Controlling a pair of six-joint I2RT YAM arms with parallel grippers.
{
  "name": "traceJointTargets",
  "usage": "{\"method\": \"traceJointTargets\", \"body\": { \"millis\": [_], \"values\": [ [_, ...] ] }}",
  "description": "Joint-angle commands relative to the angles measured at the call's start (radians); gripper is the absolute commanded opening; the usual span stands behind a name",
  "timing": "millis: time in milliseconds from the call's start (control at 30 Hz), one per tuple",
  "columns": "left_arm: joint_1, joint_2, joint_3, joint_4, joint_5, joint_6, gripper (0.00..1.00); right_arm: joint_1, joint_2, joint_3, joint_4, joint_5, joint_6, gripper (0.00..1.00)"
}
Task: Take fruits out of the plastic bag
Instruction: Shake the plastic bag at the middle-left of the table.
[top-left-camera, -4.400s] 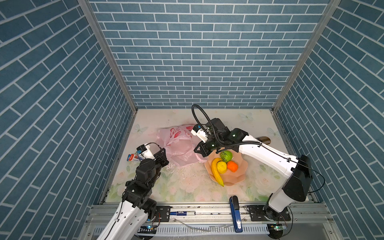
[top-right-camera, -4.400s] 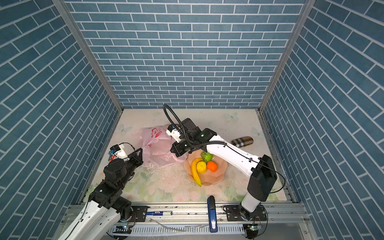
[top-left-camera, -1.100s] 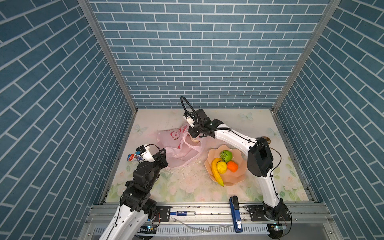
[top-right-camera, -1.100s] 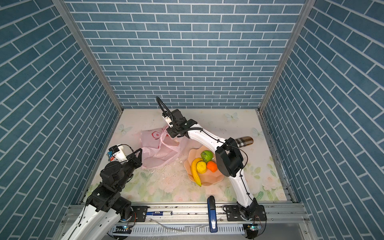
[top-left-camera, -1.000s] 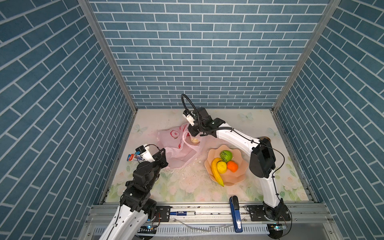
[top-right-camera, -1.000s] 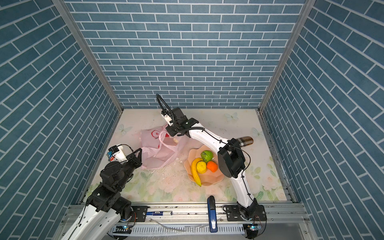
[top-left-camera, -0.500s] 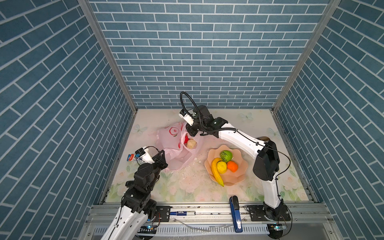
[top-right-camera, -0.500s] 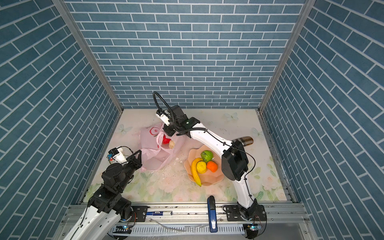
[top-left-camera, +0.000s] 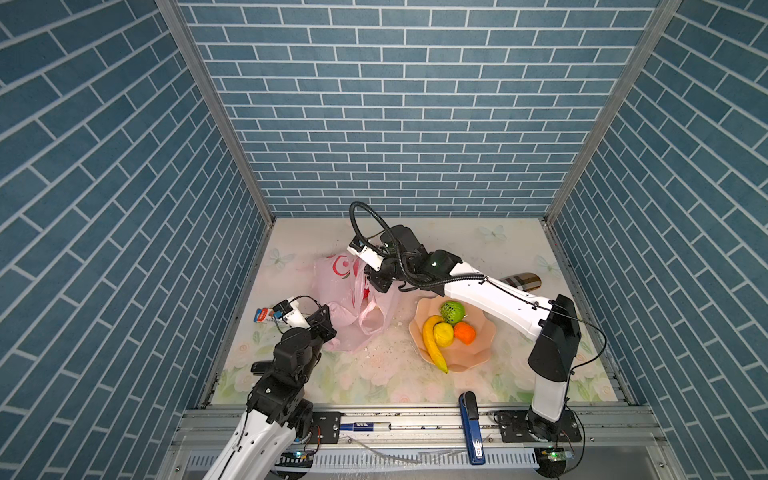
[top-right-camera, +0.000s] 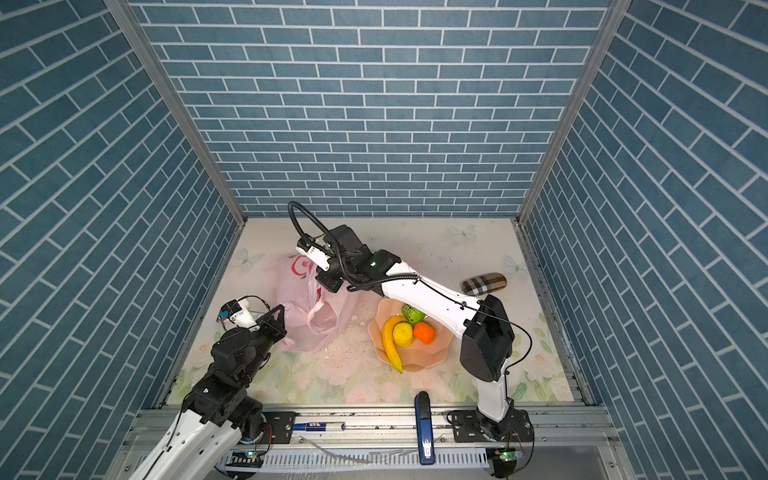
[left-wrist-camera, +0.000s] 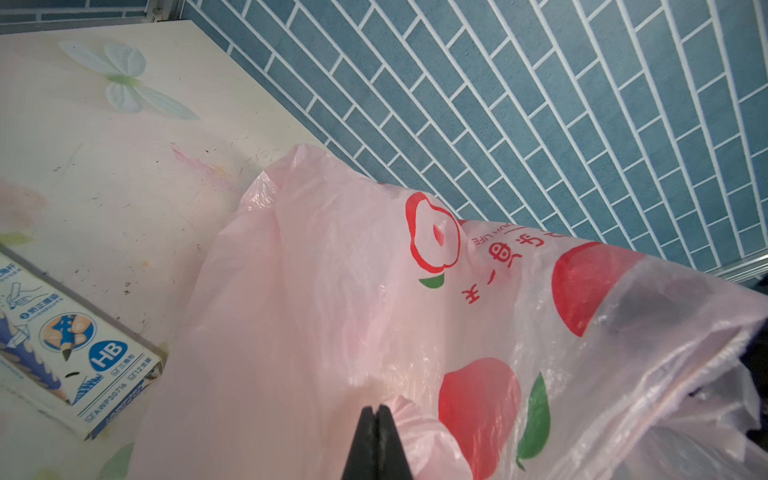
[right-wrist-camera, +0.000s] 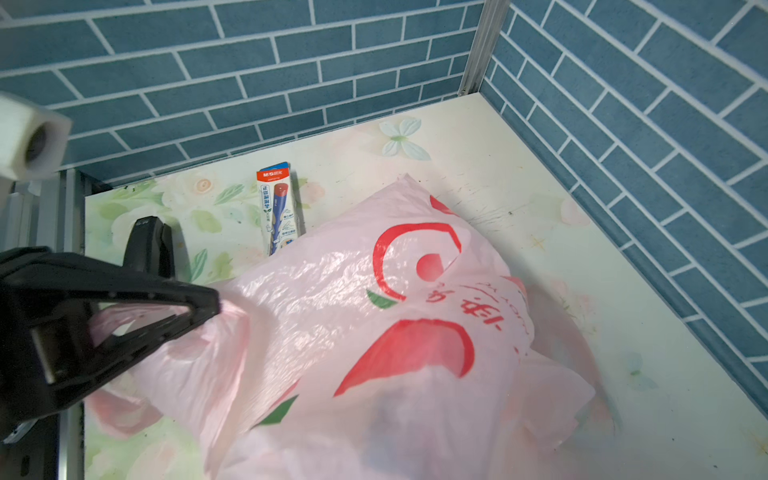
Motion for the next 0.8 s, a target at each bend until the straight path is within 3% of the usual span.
{"method": "traceJointTargets", "body": {
  "millis": [0, 300, 667, 767],
  "values": [
    [0.000, 0.011, -0.014, 0.027, -0.014, 0.000, 0.00, 0.006, -0.043, -0.053, 0.025, 0.013, 0.009, 0.00],
    [0.000, 0.025, -0.026, 0.052, -0.012, -0.011, 0.00, 0.002, -0.037, -0.094, 0.044, 0.029, 0.013, 0.00],
    [0.001, -0.004, 0.007, 0.004, 0.004, -0.031, 0.00, -0.110, -0.046, -0.205, 0.079, 0.017, 0.050, 0.00],
    [0.001, -0.008, 0.008, 0.005, 0.017, -0.046, 0.00, -0.130, -0.055, -0.222, 0.062, 0.015, 0.058, 0.14]
  ]
}}
